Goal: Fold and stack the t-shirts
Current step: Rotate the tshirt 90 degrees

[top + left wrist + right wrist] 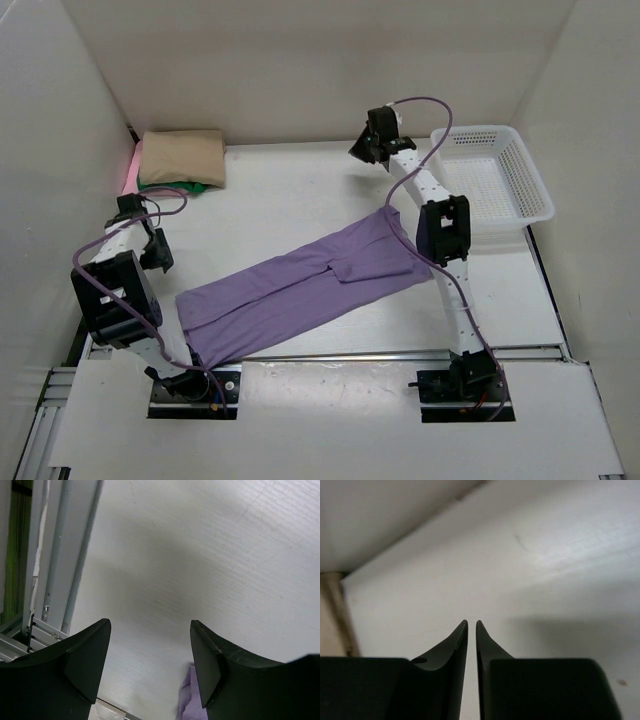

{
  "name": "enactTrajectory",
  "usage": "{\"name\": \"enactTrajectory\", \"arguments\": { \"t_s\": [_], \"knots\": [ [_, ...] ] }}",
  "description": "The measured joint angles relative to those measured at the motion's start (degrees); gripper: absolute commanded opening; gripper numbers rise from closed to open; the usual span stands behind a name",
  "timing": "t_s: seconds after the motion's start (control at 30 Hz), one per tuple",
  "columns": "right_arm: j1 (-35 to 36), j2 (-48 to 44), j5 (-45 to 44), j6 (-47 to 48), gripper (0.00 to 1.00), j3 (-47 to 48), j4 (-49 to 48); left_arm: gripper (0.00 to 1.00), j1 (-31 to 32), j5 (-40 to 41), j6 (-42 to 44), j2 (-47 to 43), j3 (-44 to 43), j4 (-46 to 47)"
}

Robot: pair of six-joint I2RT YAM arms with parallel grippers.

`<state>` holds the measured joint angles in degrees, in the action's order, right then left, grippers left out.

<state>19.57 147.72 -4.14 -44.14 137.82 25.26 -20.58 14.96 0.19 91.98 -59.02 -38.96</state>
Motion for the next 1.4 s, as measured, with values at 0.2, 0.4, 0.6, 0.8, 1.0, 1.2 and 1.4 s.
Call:
{"name": "enactTrajectory", "arguments": {
  "t_s": [0.2, 0.4, 0.6, 0.8, 1.0, 1.2, 1.4],
  "knots": [
    [1.4, -17.07, -0.66, 3.04, 0.27, -19.67, -6.32, 0.76, 0.0, -1.99, 0.0, 0.59, -0.26, -1.14],
    [7.13, -38.66, -9.42, 4.92, 0.23, -38.75, 3.72, 0.76, 0.0, -2.67, 0.0, 0.57, -1.16, -1.36],
    [8.46, -46.31, -10.03, -1.14, 0.44, -61.7, 9.2, 0.76, 0.0, -2.78, 0.0, 0.28, -1.16, -1.53],
    [7.19, -44.04, -8.2, -5.66, 0.47, -70.99, 11.08, 0.76, 0.0, -2.78, 0.0, 0.0, -1.16, -1.77],
    [4.2, -37.2, -3.43, -6.54, 0.46, -62.4, 15.34, 0.76, 0.0, -2.75, -0.02, -0.2, -1.16, -1.88],
    [0.52, -13.77, -1.64, -5.18, 0.48, -24.28, 22.67, 0.76, -0.31, -2.84, -0.02, -0.22, -1.44, -2.38],
    [-2.43, 4.33, 3.93, -7.1, 0.57, -0.02, 1.09, 0.76, 2.12, -3.65, -0.07, 1.36, -5.88, -3.06]
  ]
}}
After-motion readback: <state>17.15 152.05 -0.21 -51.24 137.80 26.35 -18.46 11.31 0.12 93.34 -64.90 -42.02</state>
